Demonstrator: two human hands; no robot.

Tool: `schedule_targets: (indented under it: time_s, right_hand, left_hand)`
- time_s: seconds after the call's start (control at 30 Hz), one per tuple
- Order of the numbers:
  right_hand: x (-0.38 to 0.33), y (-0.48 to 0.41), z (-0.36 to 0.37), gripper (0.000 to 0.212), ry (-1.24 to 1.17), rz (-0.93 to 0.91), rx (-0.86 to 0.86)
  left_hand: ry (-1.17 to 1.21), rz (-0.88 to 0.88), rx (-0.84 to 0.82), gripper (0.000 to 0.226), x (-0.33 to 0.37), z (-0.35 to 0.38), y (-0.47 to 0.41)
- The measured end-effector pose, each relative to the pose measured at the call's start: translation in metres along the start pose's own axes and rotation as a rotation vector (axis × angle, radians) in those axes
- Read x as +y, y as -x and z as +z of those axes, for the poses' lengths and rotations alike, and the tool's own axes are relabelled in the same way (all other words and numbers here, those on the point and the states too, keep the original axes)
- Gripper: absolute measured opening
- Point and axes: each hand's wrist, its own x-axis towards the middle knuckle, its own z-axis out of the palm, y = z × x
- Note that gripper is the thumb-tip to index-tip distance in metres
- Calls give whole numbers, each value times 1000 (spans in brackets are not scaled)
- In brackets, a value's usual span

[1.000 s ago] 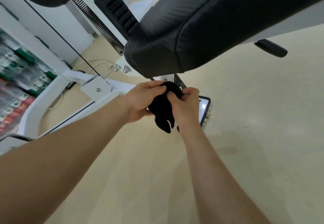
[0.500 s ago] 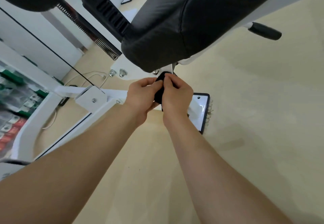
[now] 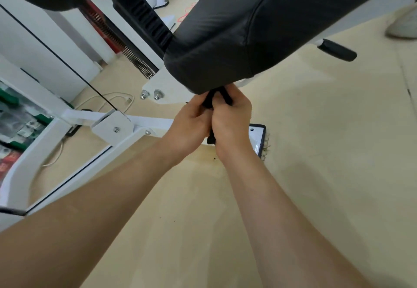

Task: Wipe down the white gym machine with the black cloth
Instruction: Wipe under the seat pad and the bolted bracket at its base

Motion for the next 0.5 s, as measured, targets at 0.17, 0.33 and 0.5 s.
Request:
schedule_targets:
  time_s: [0.17, 0.33, 0.5]
  right_hand:
    - [40, 3, -7, 36, -246, 370, 148]
    - [57, -5, -28, 27, -445, 592, 141]
    - [42, -13, -26, 36, -559, 500, -74]
  left_hand:
    - [-526, -80, -206, 60, -26, -2, 4]
    - [-473, -26, -198, 33, -41, 15, 3]
    - [-66, -84, 175, 33, -25, 15, -1]
